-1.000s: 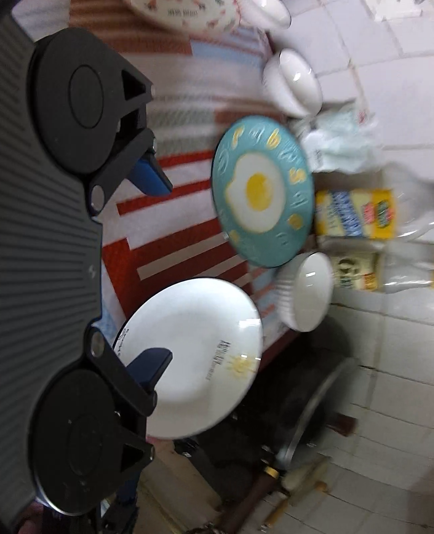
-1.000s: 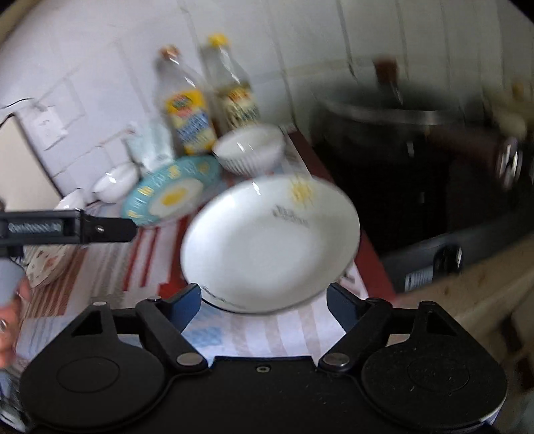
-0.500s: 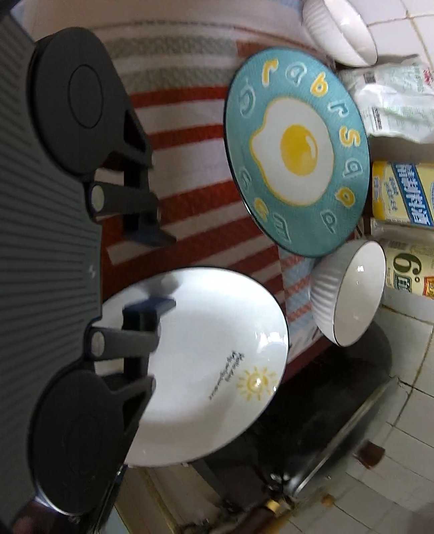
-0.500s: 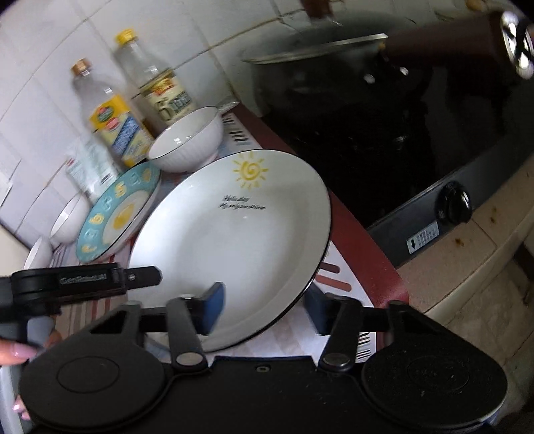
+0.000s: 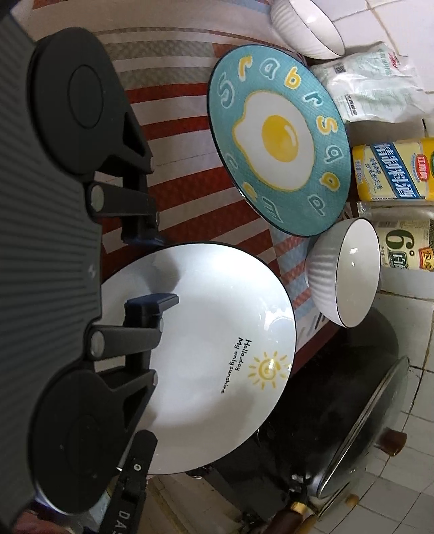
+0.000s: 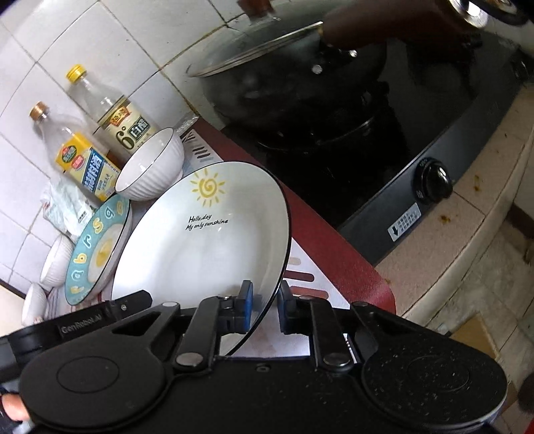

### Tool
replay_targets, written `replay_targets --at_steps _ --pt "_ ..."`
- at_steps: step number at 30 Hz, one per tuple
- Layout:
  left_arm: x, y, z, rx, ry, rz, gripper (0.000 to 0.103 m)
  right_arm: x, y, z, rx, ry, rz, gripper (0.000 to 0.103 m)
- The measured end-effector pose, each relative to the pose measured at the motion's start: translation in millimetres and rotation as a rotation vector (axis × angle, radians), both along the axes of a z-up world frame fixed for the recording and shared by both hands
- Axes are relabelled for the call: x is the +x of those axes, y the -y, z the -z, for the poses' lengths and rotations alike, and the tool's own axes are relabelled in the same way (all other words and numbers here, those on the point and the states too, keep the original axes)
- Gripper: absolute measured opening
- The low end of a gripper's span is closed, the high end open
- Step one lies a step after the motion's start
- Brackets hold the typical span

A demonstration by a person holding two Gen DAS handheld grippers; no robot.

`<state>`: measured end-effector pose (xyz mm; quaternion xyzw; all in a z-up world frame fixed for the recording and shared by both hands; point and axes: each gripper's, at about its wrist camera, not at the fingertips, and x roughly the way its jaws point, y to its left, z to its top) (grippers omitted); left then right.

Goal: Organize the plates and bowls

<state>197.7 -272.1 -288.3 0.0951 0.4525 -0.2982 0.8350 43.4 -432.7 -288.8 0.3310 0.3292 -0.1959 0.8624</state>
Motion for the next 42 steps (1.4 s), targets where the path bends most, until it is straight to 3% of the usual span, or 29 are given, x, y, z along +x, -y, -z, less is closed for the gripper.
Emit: replay_targets --at_steps 5,8,12,23,32,42 --pt "0.7 -10.3 -6.5 -0.014 0.004 0.009 0.023 1.2 -7.6 -9.5 -0.009 -0.020 -0.023 0.019" --pt "3.0 -21.1 -7.9 -0.023 -0.021 -0.008 0.023 7.8 -22.5 -18.1 -0.095 -0.076 -0.112 0.021" --pt "-5.4 -45.2 -11.6 -0.048 -0.010 -0.030 0.023 4.0 -39.5 -26.6 -0.120 -0.067 -0.145 0.021" --pt "-31.6 -149.8 -48.6 -0.074 -0.011 -0.141 0.023 7.1 -111.3 -70.5 -0.144 -0.053 -0.295 0.021" --pt "-53.0 -248.9 -84.4 -0.084 0.093 -0.298 0.023 21.7 -189.4 -91.4 -0.114 -0.001 -0.489 0.022" --pt "-55.7 -296.1 -68.0 -0.068 0.129 -0.344 0.023 48.8 -227.4 -79.3 -0.091 -0.010 -0.582 0.022"
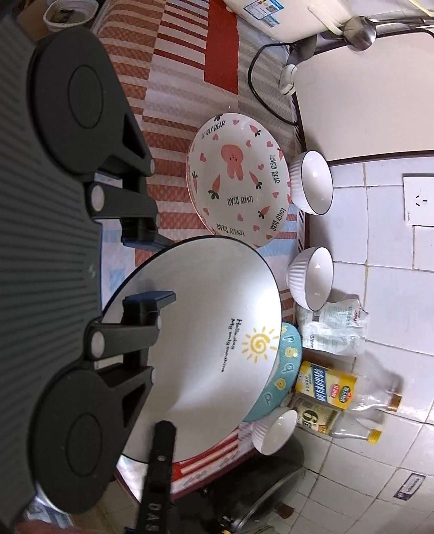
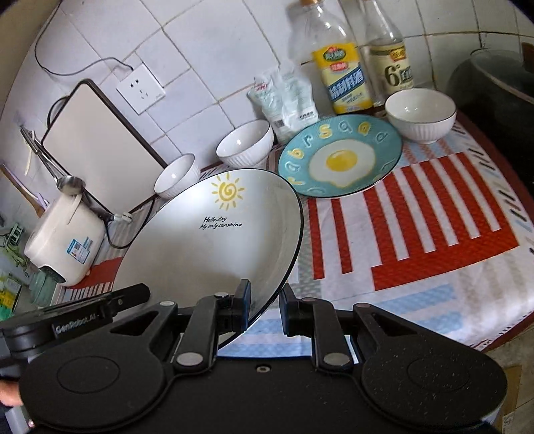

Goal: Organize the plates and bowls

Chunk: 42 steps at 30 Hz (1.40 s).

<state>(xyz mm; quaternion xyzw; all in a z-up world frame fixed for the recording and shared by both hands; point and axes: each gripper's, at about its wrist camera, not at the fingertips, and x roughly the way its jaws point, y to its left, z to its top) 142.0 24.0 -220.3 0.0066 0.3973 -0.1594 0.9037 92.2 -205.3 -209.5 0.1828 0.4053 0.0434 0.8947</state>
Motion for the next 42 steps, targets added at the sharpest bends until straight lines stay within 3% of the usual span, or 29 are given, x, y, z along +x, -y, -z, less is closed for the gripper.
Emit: replay_targets --at_steps 14,25,30,32,34,37,42 --pt "30.7 -0.9 49.1 0.016 -0.026 0.007 0.023 37.5 -5.5 57.2 0.022 -0.075 0.024 0.024" --pt "50.1 6.7 62.1 -0.003 -0.065 0.062 0.023 51.5 2.1 64.6 -0.015 -0.090 0.014 0.027" --pt "51.8 7.3 71.4 -0.028 -0.122 0.072 0.023 59.4 4.0 62.6 -0.095 -0.093 -0.015 0.026" --pt "55.4 3.7 76.6 -0.056 -0.185 0.050 0.023 60.3 3.3 61.4 -0.120 -0.090 -0.030 0.025" --pt "60.0 3.1 81.0 -0.061 -0.261 0.021 0.020 63.6 1.6 61.5 -0.142 -0.133 -0.023 0.023" --pt "62.9 5.8 84.8 -0.039 -0.300 0.005 0.019 65.5 -4.1 67.4 -0.191 -0.188 -0.001 0.024" --pt "64.0 6.4 82.0 -0.030 -0.332 -0.022 0.018 56.8 -0.5 71.8 -0.165 -0.183 0.041 0.025"
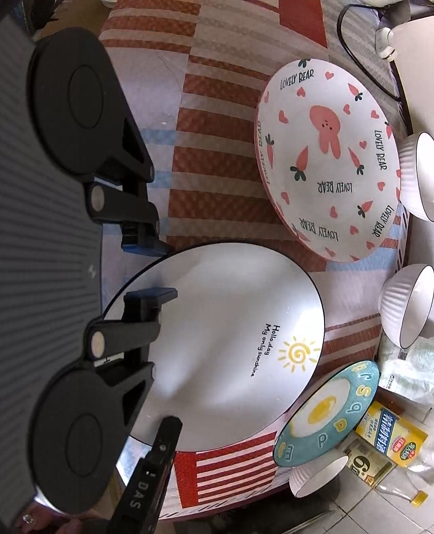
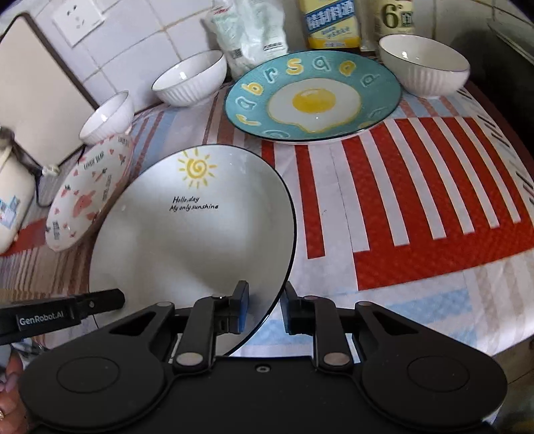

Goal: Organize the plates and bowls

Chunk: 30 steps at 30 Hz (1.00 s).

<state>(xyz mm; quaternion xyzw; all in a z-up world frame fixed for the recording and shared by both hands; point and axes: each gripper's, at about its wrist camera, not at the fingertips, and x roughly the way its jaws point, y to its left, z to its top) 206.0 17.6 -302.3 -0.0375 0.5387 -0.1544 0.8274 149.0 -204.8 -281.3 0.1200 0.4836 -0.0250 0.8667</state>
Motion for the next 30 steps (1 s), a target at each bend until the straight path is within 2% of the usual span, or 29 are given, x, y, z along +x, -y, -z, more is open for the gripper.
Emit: replay_targets --at_steps 2,6,9,12,15,19,23,25,30 --pt "-0.6 -0.5 -5.4 0.023 -0.002 0.003 0.019 -5.8 -2.8 -6.1 -0.023 0.019 0.005 0.031" --pt "-9.9 -4.8 -22.9 0.054 -0.014 0.020 0.019 -23.1 -13.1 -26.9 -0.051 0.069 -0.046 0.033" --pt "-26.3 -12.9 -44.7 0.051 -0.009 0.047 0.020 -34.9 -18.0 -44.1 -0.017 0.094 -0.080 0.034" --pt "-42.9 -23.2 -65.2 0.041 -0.001 0.060 0.022 -50.0 -21.5 -66.4 0.067 0.119 -0.112 0.034" --pt "-59.2 -34.2 -88.4 0.037 0.030 0.074 0.023 -64.3 -33.7 -89.7 0.095 0.160 -0.173 0.040" --pt "-70.9 -47.6 -110.6 0.047 0.078 0.065 0.031 -75.5 -50.7 -114.0 0.103 0.196 -0.233 0.054" --pt "-74.9 -60.9 -128.9 0.036 0.110 0.058 0.034 -80.4 -65.0 -129.5 0.097 0.215 -0.283 0.057" --pt "-75.0 -67.6 -138.6 0.038 0.138 0.064 0.041 -81.3 -71.4 -137.0 0.094 0.230 -0.304 0.059" --pt "-66.2 -80.5 -156.2 0.062 0.188 0.088 0.042 -72.9 -84.8 -150.1 0.096 0.251 -0.330 0.062"
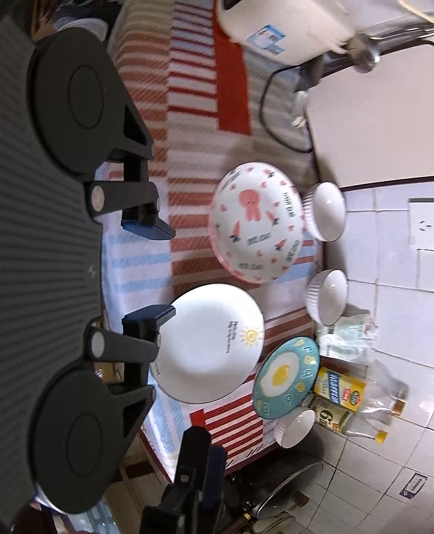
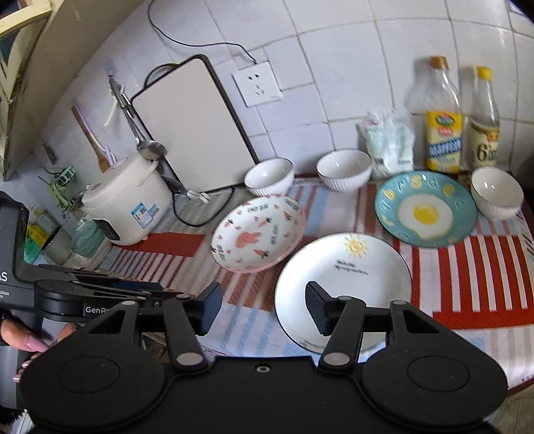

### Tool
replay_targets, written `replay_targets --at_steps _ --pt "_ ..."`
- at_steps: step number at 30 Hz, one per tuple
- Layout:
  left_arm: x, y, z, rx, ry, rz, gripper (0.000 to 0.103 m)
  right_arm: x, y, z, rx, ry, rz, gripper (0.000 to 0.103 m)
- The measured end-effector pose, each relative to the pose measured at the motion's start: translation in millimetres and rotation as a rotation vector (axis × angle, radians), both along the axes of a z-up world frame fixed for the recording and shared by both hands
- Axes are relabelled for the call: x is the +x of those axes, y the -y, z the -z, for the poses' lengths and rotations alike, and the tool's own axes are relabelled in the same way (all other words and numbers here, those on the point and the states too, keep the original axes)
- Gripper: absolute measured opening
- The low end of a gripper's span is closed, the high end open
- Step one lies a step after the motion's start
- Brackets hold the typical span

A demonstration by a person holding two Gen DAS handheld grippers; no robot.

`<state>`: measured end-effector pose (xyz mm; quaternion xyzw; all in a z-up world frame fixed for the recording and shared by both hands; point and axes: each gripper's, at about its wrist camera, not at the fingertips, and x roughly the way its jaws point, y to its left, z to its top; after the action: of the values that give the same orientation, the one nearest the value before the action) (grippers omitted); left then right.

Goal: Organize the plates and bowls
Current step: 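Move the right gripper to the rim of the pink bunny plate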

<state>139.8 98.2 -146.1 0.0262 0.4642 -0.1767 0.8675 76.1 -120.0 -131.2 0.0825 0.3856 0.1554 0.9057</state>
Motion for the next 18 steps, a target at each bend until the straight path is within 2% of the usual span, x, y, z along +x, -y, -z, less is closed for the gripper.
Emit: replay_targets --at_steps 9,18 --pt "52.3 -26.3 -11.7 0.024 0.040 0.023 0.050 42.0 -30.4 -3.7 -0.008 0.006 -0.016 0.063" --pt "115.5 -44.2 2.1 0.107 0.047 0.030 0.057 95.0 -57.2 14.0 0.012 0.015 -0.013 0.063"
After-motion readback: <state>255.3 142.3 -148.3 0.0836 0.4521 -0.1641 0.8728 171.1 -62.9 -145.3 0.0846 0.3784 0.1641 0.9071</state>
